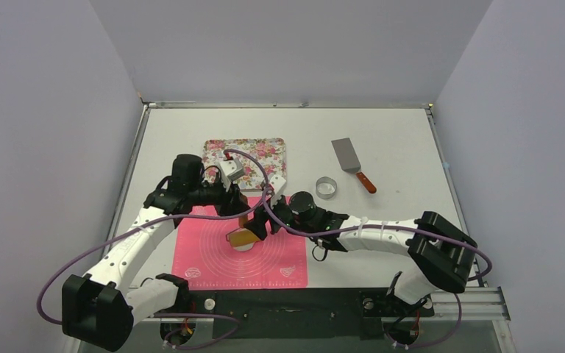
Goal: Roll out the dumpling wrappers from the dough
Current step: Flatten out the dough on the work surface.
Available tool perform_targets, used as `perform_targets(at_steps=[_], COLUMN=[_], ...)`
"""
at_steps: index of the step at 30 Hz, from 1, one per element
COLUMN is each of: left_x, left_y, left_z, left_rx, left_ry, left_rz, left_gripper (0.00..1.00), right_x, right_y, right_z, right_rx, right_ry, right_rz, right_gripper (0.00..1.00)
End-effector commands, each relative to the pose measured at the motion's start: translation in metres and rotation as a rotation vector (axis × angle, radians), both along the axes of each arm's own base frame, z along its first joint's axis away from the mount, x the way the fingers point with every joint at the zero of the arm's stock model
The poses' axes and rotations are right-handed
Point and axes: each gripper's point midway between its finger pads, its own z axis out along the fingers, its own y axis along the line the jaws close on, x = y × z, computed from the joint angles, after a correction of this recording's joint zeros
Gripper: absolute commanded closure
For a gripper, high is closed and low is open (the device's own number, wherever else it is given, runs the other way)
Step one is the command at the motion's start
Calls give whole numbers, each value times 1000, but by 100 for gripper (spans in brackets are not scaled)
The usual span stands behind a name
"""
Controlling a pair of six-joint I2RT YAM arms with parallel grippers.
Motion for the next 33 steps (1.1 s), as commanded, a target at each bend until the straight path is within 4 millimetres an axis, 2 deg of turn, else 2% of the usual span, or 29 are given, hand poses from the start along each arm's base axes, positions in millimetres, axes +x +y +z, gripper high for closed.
perform_targets(at_steps=[1,4,8,13,20,23,25,27,33], left_x=[-6,-12,-18,-28,-43,-43,-45,-46,-52], left_y=[-11,-12,-11,-8,-5,-3,-2,-1,3], left_z=[36,34,29,2,-12,-16,-20,-24,-38], left_rx=[-60,-63,-76,-60,-52,-42,-36,-26,3], left_ry=[-118,-136,-158,-159,-151,-148,-141,-139,-134], left_rz=[-122,-167,-220,-264,-314,-315,-317,-319,-348], left_gripper=[100,100,100,100,100,100,100,100,100], right_x=[5,10,4,6,-2,-4,-4,-4,-6], right_y=[10,21,34,42,54,54,52,51,45], right_z=[14,19,27,16,-11,-23,-33,-41,-63], right_rx=[44,120,212,247,265,249,229,207,118], right_ry=[-41,-42,-57,-41,32,60,73,85,101], right_rz=[34,58,127,136,193,194,191,184,183], right_gripper=[35,36,36,37,59,83,95,100,100])
